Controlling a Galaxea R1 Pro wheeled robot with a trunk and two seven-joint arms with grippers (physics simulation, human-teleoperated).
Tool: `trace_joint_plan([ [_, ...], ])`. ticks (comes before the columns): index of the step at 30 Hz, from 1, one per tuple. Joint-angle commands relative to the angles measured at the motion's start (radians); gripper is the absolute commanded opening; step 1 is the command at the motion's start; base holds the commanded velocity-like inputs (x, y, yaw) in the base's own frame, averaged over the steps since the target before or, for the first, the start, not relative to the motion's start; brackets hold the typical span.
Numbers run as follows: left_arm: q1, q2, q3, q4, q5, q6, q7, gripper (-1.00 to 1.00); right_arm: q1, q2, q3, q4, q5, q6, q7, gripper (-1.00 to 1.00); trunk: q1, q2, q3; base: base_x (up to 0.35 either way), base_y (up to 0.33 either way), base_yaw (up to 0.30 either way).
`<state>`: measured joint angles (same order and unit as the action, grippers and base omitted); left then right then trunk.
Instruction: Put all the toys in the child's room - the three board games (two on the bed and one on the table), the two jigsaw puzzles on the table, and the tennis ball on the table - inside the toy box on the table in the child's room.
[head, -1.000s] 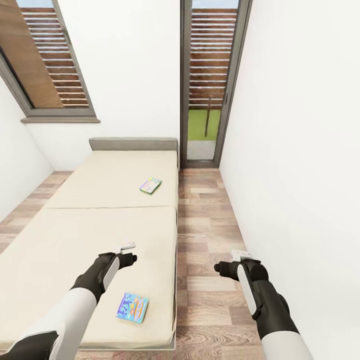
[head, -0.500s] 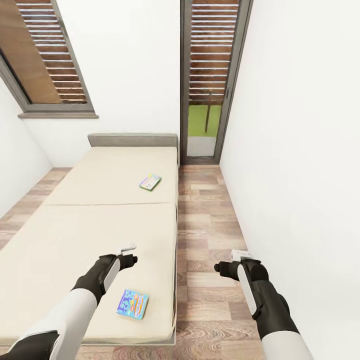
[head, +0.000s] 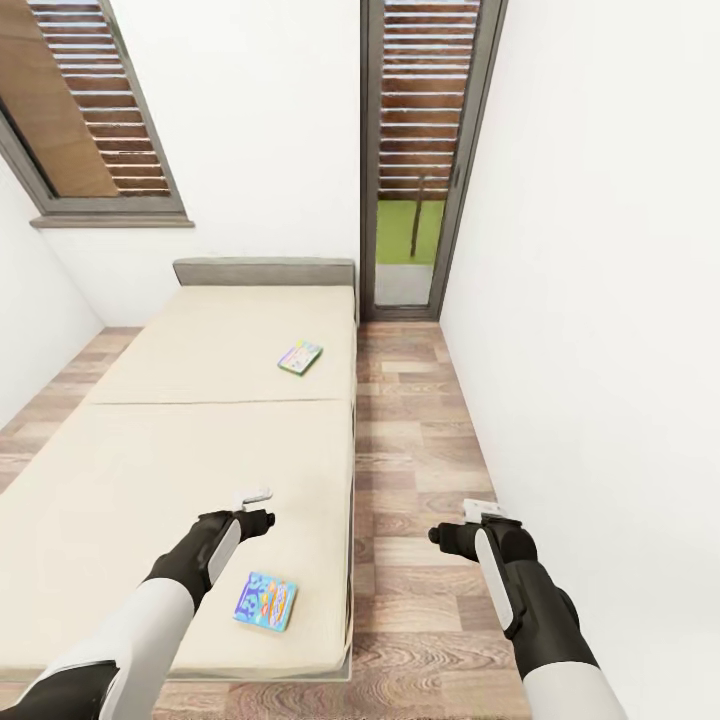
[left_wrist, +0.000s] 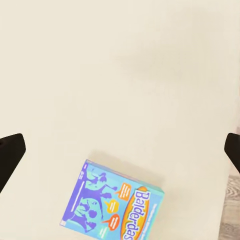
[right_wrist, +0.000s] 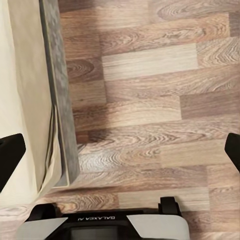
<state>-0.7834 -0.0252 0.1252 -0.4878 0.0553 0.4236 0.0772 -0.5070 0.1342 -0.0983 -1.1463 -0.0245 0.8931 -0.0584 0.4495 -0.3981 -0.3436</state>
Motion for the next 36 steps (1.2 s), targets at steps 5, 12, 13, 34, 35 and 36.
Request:
trace_joint_plan([
  [5, 0.0, -0.001, 0.001, -0.002, 0.006, 0.005, 0.004, 1.0, -0.001, 0.001, -0.001, -0.001, -0.003, 0.004, -0.004, 1.0, 0.0, -0.002, -0.01, 0.0, 0.0, 0.0],
  [12, 0.0, -0.001, -0.03, -0.002, 0.006, 0.003, 0.003, 1.0, -0.001, 0.001, -0.001, -0.001, -0.002, 0.004, -0.004, 1.0, 0.0, -0.002, -0.021, 0.0, 0.0, 0.0],
  [13, 0.0, -0.001, -0.033, -0.002, 0.006, 0.003, 0.003, 1.0, -0.001, 0.001, -0.001, -0.001, -0.002, 0.004, -0.004, 1.0, 0.0, -0.002, -0.023, 0.0, 0.0, 0.0],
  [34, 0.0, -0.001, -0.051, 0.001, 0.007, -0.027, 0.003, 1.0, -0.001, 0.0, -0.001, -0.001, 0.0, 0.004, -0.004, 1.0, 0.0, -0.002, -0.057, 0.0, 0.0, 0.0],
  [35, 0.0, -0.001, -0.051, 0.001, 0.006, -0.027, 0.003, 1.0, -0.001, 0.0, -0.001, -0.001, 0.0, 0.004, -0.004, 1.0, 0.0, -0.002, -0.059, 0.0, 0.0, 0.0],
  [36, 0.0, -0.001, -0.051, 0.001, 0.006, -0.027, 0.003, 1.0, -0.001, 0.0, -0.001, -0.001, -0.001, 0.004, -0.004, 1.0, 0.0, -0.002, -0.061, 0.0, 0.0, 0.0],
])
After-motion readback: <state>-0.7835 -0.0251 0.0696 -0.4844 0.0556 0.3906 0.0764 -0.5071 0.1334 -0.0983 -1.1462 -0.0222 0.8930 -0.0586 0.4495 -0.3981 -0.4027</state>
